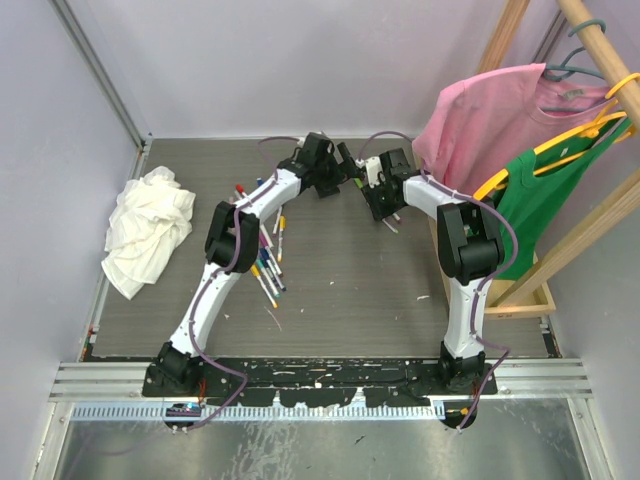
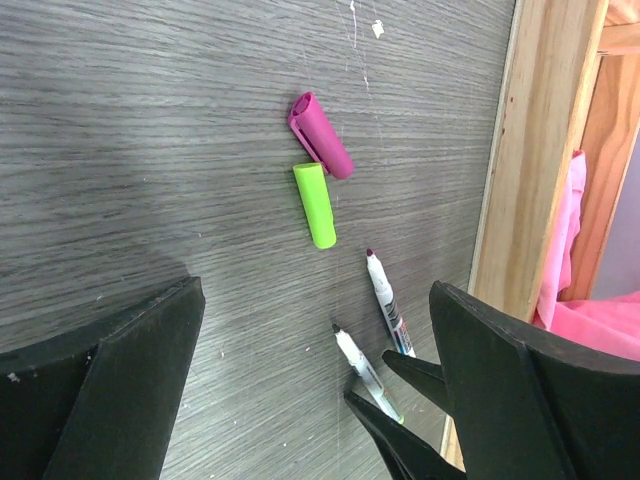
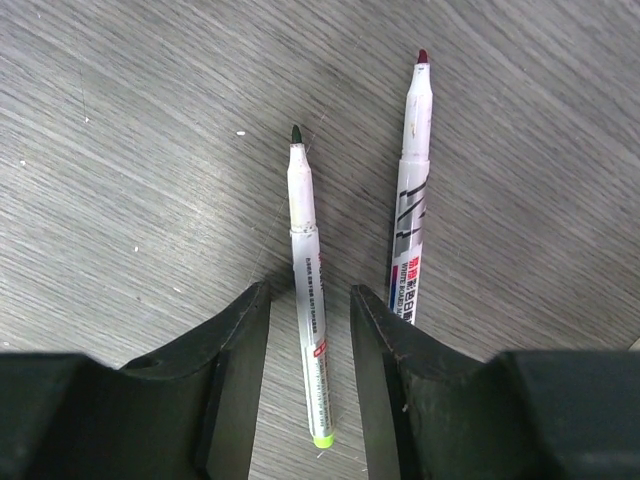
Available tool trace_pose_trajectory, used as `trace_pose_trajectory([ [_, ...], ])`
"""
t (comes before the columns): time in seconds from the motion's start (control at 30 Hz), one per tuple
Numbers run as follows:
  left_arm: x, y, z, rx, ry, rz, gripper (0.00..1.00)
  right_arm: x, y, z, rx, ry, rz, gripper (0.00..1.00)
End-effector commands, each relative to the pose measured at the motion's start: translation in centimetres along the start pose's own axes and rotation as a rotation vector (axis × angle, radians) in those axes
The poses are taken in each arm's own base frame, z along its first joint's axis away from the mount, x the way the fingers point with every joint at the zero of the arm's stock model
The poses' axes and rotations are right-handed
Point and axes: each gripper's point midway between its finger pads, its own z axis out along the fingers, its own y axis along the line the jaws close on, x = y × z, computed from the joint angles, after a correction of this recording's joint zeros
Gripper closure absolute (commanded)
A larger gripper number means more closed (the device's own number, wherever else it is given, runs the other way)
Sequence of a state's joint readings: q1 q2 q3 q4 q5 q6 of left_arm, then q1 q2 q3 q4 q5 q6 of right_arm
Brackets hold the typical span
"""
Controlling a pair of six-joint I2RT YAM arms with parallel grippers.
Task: Open the pen caps
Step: Place the pen at the center of the board.
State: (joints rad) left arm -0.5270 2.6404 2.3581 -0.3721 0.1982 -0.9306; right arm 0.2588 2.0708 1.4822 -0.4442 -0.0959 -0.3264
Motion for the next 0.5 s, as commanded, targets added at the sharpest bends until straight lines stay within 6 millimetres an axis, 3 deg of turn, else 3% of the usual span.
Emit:
trace_pose_trajectory([
  [0.0, 1.6, 6.4, 1.5, -0.144, 0.068, -0.014, 0.02, -1.6, -0.2, -1.1, -0.004, -0.041, 0.010, 0.55],
  [0.3, 1.6, 6.3, 2.0, -0.093, 0.071, -0.013, 0.02, -2.1, -0.4, -1.8, 0.004, -0.057, 0.012, 0.44],
  [0.47, 1.5, 6.4, 2.0, -0.091, 0.068, -0.014, 0.02, -3.1, -0.4, -3.2, 0.009, -0.103, 0.013, 0.37],
])
